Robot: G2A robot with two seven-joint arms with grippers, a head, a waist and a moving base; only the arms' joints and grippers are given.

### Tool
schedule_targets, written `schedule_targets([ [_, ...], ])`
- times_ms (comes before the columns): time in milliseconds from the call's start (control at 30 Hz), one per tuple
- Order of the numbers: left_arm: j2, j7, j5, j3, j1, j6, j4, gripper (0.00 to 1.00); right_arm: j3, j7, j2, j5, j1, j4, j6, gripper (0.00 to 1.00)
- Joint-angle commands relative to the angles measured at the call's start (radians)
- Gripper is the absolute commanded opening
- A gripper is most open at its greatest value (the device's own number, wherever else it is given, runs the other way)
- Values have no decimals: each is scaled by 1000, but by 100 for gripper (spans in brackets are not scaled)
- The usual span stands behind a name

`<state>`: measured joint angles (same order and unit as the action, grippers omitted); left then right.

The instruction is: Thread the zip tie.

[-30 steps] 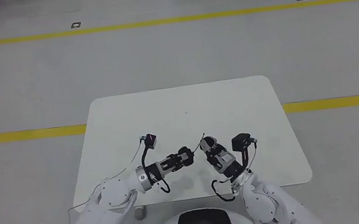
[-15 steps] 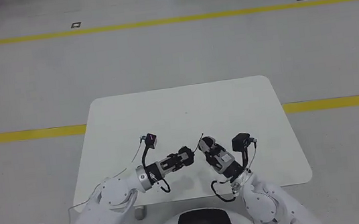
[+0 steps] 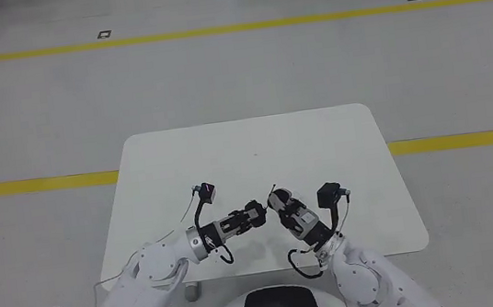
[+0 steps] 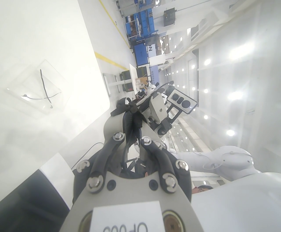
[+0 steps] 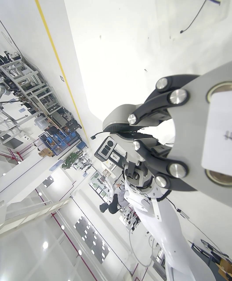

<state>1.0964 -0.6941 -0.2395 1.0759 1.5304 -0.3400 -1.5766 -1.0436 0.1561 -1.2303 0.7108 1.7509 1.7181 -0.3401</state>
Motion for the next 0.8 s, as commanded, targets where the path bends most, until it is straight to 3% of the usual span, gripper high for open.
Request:
schedule_targets([
  [0, 0, 0, -1, -1, -1, 0, 0, 0, 4, -1, 0, -5, -2, 0, 0, 0],
  [767, -3, -16, -35, -5, -2, 0, -5, 0, 15, 9, 10, -31, -10, -18, 0, 0],
])
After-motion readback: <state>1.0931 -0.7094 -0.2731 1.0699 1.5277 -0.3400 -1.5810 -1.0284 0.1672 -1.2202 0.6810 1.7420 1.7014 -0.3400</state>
